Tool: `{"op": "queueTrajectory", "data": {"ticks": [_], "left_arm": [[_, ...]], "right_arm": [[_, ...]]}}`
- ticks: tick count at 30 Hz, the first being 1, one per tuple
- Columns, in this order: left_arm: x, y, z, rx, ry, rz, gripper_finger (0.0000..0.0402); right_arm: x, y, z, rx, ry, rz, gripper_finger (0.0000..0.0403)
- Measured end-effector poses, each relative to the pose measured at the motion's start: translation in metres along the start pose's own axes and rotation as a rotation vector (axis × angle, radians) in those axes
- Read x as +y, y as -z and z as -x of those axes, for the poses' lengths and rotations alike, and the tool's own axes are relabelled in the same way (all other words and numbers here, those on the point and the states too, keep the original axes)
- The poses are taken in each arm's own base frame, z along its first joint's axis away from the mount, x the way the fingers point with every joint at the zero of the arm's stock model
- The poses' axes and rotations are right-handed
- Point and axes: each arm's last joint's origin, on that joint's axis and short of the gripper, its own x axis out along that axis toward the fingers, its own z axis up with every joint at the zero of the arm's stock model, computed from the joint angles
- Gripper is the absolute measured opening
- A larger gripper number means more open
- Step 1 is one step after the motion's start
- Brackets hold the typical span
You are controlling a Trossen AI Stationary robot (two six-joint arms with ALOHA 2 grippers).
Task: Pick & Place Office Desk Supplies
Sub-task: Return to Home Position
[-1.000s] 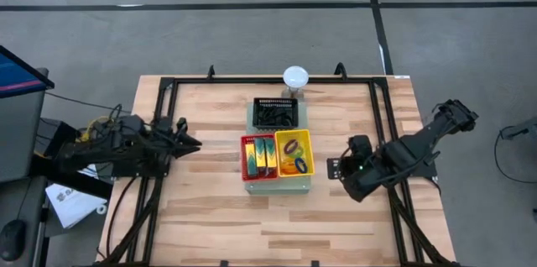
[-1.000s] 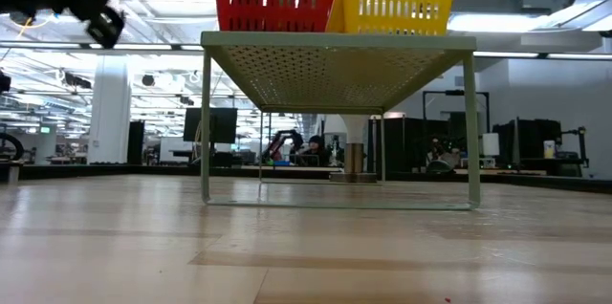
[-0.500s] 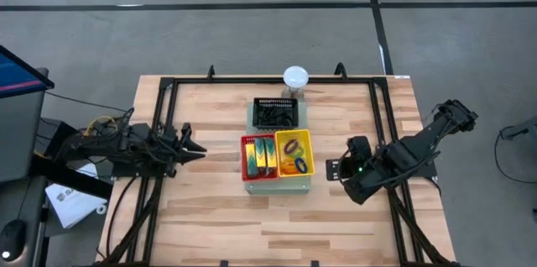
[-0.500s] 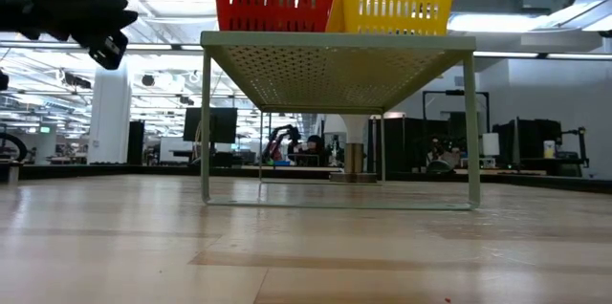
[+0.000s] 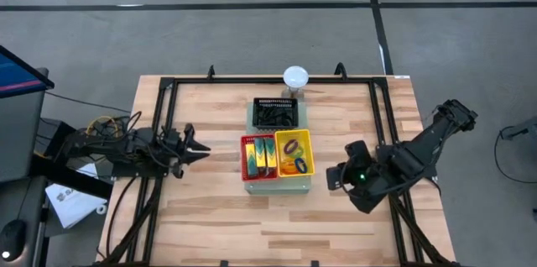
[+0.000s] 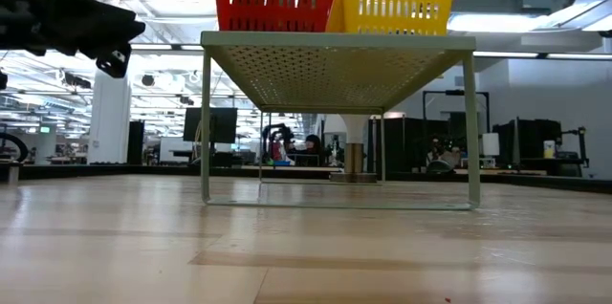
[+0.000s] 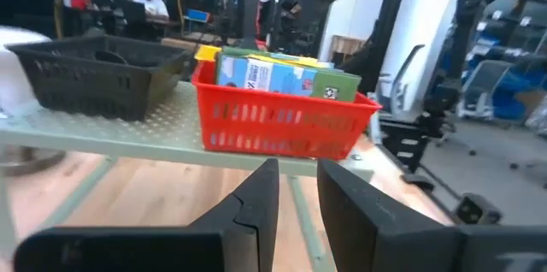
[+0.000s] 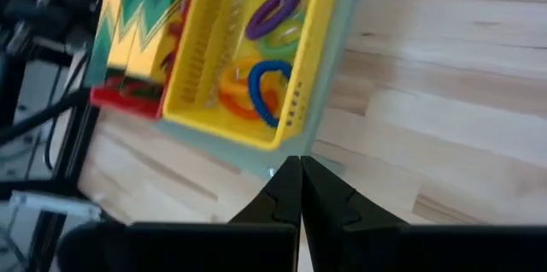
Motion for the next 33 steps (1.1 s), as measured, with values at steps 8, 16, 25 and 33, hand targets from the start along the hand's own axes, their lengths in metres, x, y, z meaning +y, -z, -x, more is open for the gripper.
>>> {"op": "queueTrajectory", "data": {"ticks": [8,16,25,33], "left_arm": [[0.003,0.005,-0.005,0.056,-0.070,-0.004,0.0078],[0.004,0.009,-0.010,0.107,-0.086,-0.006,0.0078],[0.005,0.015,-0.013,0.172,-0.096,-0.008,0.0078],[0.005,0.018,-0.015,0.205,-0.101,-0.010,0.0078]], "right_arm": [[0.001,0.007,0.003,0.013,-0.033,0.196,0.0000],[0.014,0.004,-0.052,-0.099,-0.060,0.486,0.0000],[-0.005,-0.013,-0.124,-0.104,-0.650,0.609,0.0000],[-0.055,-0.034,-0.126,-0.156,-0.979,0.766,0.0000]]}}
